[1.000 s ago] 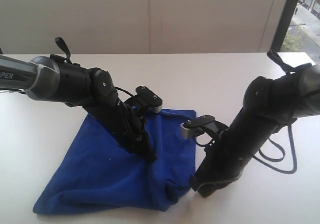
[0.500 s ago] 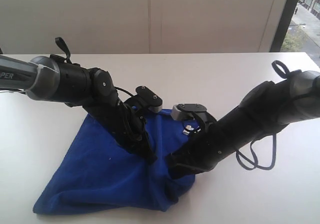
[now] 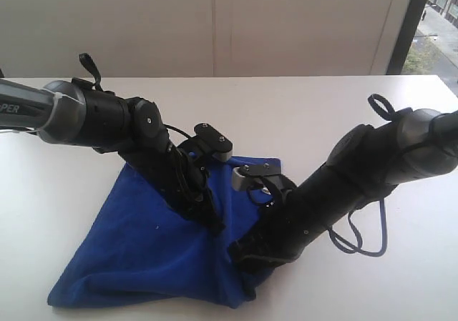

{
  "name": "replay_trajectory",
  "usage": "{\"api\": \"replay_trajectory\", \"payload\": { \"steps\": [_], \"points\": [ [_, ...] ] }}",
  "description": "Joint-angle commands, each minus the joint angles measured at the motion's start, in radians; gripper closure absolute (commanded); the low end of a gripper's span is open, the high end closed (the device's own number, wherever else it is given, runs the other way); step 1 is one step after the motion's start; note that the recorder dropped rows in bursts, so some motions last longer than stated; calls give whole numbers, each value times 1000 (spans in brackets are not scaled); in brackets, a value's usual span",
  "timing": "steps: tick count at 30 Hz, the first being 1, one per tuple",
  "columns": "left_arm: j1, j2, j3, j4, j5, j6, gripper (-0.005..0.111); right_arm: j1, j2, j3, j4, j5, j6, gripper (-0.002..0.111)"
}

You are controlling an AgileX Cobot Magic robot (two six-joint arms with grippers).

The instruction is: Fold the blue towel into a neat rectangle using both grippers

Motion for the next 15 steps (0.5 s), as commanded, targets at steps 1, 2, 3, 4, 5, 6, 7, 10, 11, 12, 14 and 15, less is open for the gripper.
{"api": "replay_trajectory", "payload": {
  "steps": [1,2,3,4,5,6,7,10,11,12,14,15],
  "points": [
    [-2,40,15,14,-9,-5,107,1,1,3,-123,19,79,108],
    [-2,40,15,14,-9,-5,107,1,1,3,-123,43,79,108],
    [-2,40,15,14,-9,-5,107,3,1,5,-123,68,79,108],
    [-2,40,15,14,-9,-5,107,3,1,5,-123,87,79,108],
    [-2,40,15,14,-11,-5,107,3,1,5,-126,123,79,108],
    [-2,40,15,14,-13,-5,107,3,1,5,-132,136,79,108],
    [-2,40,15,14,-13,-5,107,3,1,5,-165,151,81,108],
    [-2,40,15,14,-11,-5,107,3,1,5,-287,143,166,108],
    [-2,40,15,14,-7,-5,107,3,1,5,-324,138,199,108],
    [-2,40,15,14,-7,-5,107,3,1,5,-333,141,201,108],
    [-2,40,15,16,-5,-5,107,3,1,5,-348,144,206,108],
    [-2,40,15,19,-4,-5,107,3,1,5,-361,144,218,108]
  ]
}}
